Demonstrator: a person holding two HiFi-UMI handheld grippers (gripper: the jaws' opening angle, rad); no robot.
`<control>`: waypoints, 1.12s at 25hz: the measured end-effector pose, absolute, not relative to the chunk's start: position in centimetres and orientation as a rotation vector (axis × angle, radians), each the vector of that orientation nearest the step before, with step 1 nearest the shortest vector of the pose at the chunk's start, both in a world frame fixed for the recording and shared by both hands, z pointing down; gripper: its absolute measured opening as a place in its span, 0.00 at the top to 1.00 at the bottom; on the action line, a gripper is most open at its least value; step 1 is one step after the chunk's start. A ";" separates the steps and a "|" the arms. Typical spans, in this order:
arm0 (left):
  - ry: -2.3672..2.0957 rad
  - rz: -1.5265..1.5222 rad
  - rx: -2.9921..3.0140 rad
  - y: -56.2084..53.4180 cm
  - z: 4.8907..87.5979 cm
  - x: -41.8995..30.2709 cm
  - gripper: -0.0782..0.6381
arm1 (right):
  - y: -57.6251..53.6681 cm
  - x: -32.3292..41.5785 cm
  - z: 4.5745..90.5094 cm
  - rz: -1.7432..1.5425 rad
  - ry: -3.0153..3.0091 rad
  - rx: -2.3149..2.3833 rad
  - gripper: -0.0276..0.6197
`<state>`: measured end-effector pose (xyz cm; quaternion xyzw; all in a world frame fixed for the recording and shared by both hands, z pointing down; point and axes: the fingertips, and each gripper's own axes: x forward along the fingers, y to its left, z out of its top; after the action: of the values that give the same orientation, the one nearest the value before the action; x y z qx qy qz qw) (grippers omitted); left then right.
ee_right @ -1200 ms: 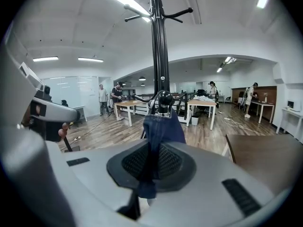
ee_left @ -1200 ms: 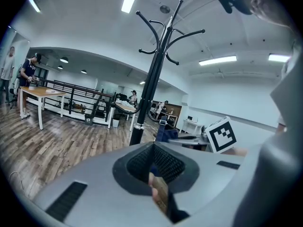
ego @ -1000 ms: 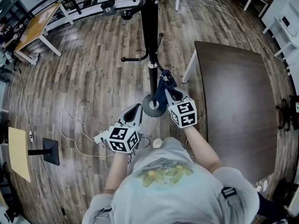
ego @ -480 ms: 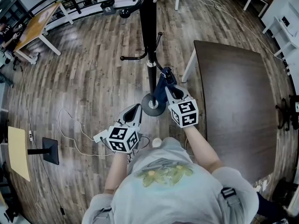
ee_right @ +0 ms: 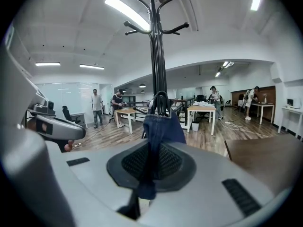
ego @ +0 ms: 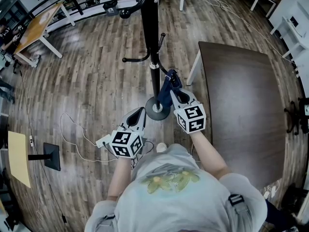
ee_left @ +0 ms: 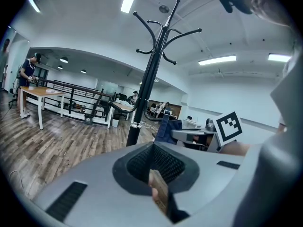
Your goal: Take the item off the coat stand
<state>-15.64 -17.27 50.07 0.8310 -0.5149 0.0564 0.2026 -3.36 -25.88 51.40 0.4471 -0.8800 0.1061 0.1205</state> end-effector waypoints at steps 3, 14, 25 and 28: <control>-1.439 0.153 2.318 -17.1 49.8 -15.5 0.87 | -25.6 -3.3 50.8 0.308 -2.580 1.302 0.92; -1.455 0.147 2.316 -16.2 49.2 -14.8 0.87 | -24.1 -2.5 49.5 0.294 -2.613 1.295 0.91; -1.466 0.137 2.311 -15.0 48.7 -13.2 0.87 | -22.4 -0.9 47.9 0.287 -2.653 1.279 0.91; -1.471 0.132 2.311 -14.5 48.6 -12.7 0.87 | -21.6 -0.3 47.6 0.282 -2.662 1.267 0.91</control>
<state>-12.74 -14.45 48.55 0.8258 -0.5259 0.0473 0.1983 -0.33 -21.59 47.56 0.4262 -0.8951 0.0949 0.0899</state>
